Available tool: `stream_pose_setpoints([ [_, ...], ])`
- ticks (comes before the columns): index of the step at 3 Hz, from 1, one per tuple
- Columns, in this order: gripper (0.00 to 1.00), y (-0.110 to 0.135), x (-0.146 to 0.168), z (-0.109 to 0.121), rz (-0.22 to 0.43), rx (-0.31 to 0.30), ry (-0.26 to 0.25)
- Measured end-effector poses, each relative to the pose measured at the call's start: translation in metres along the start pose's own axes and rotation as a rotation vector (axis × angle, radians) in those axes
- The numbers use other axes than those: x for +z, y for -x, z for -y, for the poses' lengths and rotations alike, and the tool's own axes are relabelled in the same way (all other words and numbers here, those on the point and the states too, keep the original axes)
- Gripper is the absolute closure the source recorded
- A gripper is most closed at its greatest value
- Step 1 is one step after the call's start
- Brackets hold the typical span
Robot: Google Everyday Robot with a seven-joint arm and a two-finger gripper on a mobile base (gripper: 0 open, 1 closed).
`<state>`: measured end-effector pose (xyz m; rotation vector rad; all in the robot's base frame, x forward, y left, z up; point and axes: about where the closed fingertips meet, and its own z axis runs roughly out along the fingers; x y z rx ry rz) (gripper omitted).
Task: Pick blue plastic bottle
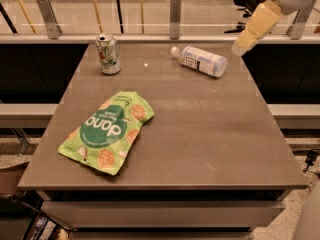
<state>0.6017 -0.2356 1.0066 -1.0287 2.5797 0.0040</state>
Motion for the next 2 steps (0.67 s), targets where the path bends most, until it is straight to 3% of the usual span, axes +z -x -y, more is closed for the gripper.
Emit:
stream_pose_setpoints([
  [1, 0.00, 0.016, 0.014, 0.009, -0.041, 0.023, -0.038],
  [2, 0.00, 0.030, 0.032, 0.016, -0.047, 0.019, -0.038],
])
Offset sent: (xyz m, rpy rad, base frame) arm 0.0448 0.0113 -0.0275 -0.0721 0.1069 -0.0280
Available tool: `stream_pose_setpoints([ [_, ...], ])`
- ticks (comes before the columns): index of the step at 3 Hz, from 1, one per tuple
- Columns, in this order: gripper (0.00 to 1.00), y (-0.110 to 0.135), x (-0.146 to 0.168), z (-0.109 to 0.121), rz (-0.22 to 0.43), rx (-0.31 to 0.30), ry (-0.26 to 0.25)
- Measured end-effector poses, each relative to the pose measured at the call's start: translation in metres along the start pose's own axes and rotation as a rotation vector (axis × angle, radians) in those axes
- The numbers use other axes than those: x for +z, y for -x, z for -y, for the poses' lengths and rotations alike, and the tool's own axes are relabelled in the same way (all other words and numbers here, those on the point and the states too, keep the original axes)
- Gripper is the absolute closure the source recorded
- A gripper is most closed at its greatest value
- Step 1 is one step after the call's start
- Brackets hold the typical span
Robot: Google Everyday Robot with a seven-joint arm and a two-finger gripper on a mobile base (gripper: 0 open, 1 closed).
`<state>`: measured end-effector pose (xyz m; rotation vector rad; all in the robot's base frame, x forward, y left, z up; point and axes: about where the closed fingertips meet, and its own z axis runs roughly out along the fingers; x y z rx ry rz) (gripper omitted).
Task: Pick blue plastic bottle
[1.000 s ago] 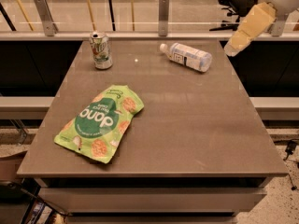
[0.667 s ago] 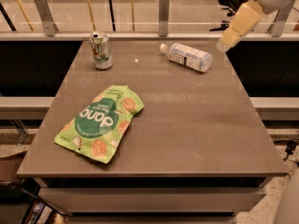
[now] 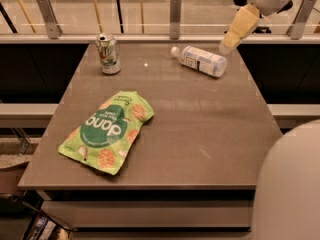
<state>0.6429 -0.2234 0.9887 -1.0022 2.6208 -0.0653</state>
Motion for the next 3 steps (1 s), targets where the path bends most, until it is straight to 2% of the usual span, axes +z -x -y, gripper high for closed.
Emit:
stream_pose_setpoints([
  [2, 0.00, 0.023, 0.034, 0.001, 0.020, -0.056, 0.053],
  [3, 0.00, 0.035, 0.052, 0.001, 0.037, -0.107, 0.082],
])
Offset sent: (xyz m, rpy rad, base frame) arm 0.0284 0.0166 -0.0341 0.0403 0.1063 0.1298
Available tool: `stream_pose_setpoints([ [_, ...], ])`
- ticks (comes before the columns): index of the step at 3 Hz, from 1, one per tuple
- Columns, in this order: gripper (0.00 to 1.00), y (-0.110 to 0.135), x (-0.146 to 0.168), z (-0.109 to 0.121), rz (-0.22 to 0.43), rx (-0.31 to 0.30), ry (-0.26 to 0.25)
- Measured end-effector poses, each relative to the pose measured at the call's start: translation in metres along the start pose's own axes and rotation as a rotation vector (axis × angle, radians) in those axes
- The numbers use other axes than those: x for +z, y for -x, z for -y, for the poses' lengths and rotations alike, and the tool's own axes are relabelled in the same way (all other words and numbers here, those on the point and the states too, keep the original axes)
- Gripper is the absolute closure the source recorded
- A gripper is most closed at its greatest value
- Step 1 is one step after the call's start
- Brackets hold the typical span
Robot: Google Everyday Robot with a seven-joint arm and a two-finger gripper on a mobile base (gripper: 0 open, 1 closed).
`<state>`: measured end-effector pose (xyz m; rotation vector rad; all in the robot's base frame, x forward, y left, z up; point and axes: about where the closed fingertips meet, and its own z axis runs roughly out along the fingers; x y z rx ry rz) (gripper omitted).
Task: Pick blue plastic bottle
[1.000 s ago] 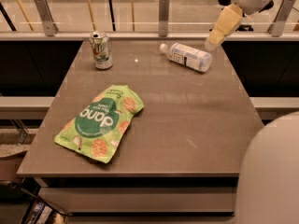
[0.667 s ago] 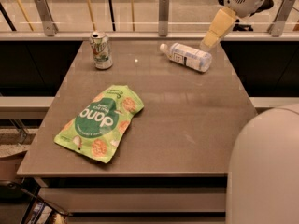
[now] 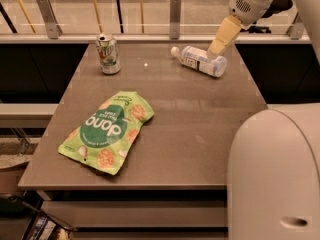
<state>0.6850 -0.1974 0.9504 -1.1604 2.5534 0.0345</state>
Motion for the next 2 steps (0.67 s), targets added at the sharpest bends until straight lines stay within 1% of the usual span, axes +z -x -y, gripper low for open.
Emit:
stream_pose_setpoints([
  [1, 0.00, 0.007, 0.016, 0.005, 0.014, -0.045, 0.021],
  [2, 0.00, 0.014, 0.033, 0.006, 0.022, -0.075, 0.044],
])
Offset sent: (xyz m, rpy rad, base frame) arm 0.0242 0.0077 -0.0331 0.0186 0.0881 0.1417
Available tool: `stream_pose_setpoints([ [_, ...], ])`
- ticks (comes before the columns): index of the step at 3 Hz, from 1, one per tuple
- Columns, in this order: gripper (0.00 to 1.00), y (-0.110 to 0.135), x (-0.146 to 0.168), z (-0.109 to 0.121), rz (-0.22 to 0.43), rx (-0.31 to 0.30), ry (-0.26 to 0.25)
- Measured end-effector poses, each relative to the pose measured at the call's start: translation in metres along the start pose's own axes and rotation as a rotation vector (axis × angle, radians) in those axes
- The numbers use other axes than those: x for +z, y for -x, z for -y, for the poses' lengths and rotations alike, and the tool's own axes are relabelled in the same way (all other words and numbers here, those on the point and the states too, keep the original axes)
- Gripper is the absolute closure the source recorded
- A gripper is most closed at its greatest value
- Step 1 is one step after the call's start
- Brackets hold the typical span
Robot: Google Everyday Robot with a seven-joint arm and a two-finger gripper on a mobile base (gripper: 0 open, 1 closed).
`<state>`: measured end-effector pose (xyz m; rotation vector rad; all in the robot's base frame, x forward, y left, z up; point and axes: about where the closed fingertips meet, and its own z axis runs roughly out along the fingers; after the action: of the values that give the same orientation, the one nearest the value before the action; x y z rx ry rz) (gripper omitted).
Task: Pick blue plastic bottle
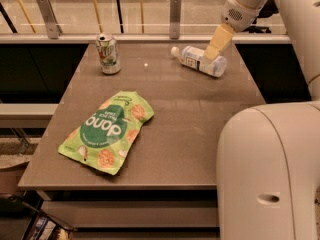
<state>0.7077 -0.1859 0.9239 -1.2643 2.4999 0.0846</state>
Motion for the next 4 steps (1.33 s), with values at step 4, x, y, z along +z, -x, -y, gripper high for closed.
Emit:
stream_pose_setpoints([
  [4, 0.00, 0.015, 0.049, 0.012, -0.020, -0.003, 0.014],
])
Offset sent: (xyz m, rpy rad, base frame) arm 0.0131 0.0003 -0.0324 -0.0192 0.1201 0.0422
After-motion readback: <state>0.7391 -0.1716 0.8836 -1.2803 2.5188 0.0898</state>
